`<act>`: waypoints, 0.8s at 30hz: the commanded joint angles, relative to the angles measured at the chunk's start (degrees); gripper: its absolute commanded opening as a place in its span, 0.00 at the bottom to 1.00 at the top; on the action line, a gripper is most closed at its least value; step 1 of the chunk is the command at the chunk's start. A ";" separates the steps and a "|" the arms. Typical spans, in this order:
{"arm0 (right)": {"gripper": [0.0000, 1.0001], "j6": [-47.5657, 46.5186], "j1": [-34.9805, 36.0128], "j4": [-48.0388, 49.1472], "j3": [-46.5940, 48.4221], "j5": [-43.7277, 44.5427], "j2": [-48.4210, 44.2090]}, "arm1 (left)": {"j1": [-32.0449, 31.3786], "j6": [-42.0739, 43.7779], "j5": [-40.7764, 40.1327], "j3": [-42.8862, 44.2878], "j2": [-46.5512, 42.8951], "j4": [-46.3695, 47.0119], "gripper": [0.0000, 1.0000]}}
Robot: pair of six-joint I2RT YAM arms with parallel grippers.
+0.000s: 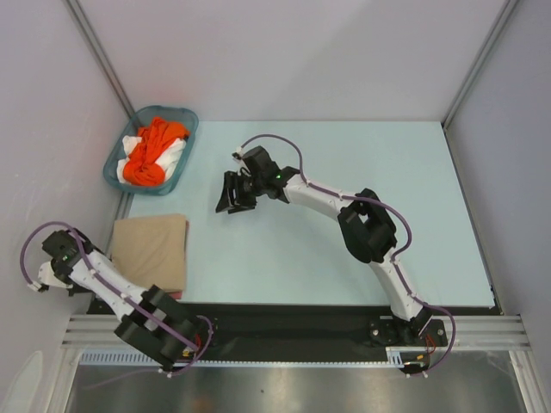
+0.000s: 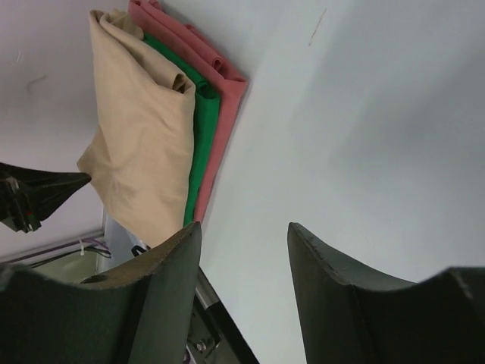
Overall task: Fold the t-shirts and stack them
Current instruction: Neatly place the folded tshirt to the corner
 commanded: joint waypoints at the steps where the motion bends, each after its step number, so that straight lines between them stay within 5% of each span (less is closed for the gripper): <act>1: 0.55 -0.73 -0.07 0.34 0.63 -1.15 -2.83 | 3.36 1.71 0.72 -0.28 4.78 1.43 0.00; 13: 0.55 -1.26 -3.23 1.39 -4.90 -1.94 -8.28 | 10.21 1.09 -3.93 -0.03 13.67 5.22 0.00; 17: 0.56 -1.25 -4.02 2.19 -10.16 -2.29 -11.44 | 9.78 2.67 3.07 1.31 12.10 2.76 0.00; 20: 0.57 -0.82 -4.20 2.01 -13.33 -2.64 -12.85 | 5.40 0.05 6.60 1.83 2.27 0.57 0.00; 24: 0.58 0.59 -4.99 1.22 -18.15 -2.20 -17.40 | -13.09 -4.53 7.57 4.73 -3.38 -2.96 0.01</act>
